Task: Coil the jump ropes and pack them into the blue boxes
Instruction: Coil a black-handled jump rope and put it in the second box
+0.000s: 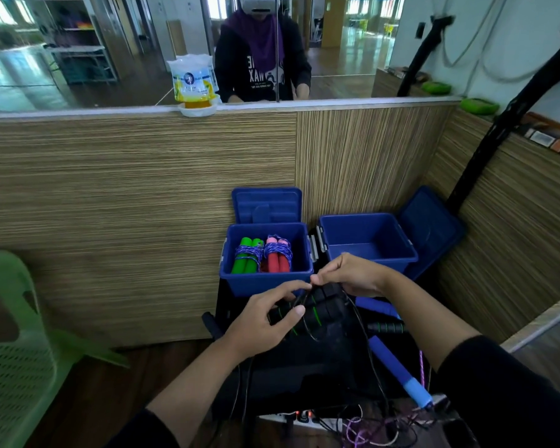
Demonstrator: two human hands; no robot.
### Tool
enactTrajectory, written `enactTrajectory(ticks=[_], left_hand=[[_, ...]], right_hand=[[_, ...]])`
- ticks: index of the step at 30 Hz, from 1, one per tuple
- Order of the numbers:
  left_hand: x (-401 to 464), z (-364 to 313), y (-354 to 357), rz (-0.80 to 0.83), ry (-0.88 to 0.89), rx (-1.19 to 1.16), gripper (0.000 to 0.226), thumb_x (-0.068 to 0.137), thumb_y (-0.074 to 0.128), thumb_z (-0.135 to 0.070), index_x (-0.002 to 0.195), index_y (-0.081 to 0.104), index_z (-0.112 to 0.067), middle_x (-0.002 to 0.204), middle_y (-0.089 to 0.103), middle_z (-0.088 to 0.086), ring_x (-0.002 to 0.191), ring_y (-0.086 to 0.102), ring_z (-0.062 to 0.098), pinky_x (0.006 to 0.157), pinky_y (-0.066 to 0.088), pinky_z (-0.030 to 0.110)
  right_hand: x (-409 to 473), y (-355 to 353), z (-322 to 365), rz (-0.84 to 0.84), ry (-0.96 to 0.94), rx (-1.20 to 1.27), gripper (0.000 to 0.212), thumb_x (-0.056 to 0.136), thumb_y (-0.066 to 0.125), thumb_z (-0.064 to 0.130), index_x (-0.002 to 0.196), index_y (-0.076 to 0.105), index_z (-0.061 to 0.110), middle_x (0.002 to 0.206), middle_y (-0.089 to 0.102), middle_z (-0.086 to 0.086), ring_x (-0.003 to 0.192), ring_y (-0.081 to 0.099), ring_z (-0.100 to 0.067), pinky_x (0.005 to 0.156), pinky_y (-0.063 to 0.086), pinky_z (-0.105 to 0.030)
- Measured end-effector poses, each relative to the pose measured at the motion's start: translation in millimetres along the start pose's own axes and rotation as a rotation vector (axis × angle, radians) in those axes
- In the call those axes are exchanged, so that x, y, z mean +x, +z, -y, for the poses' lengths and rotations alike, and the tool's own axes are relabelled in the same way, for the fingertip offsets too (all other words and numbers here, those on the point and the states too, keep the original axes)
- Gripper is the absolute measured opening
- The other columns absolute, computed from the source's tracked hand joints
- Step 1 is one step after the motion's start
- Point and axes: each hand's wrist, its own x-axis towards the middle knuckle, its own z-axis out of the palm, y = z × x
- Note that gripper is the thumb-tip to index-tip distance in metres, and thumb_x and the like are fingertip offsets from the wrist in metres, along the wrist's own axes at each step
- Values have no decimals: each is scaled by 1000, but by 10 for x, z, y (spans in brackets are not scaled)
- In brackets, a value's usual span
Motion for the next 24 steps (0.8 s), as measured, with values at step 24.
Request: enactTrajectory(ticks=[24], left_hand=[[284, 810, -230, -480, -561, 338, 40, 87, 57, -53, 119, 54, -28, 108, 65, 9, 100, 61, 32, 82, 50, 39]], right_hand=[[82, 1153, -408, -228, -280, -658, 20, 96, 46, 23, 91, 59, 9, 87, 64, -11, 81, 58, -22, 74, 43, -32]])
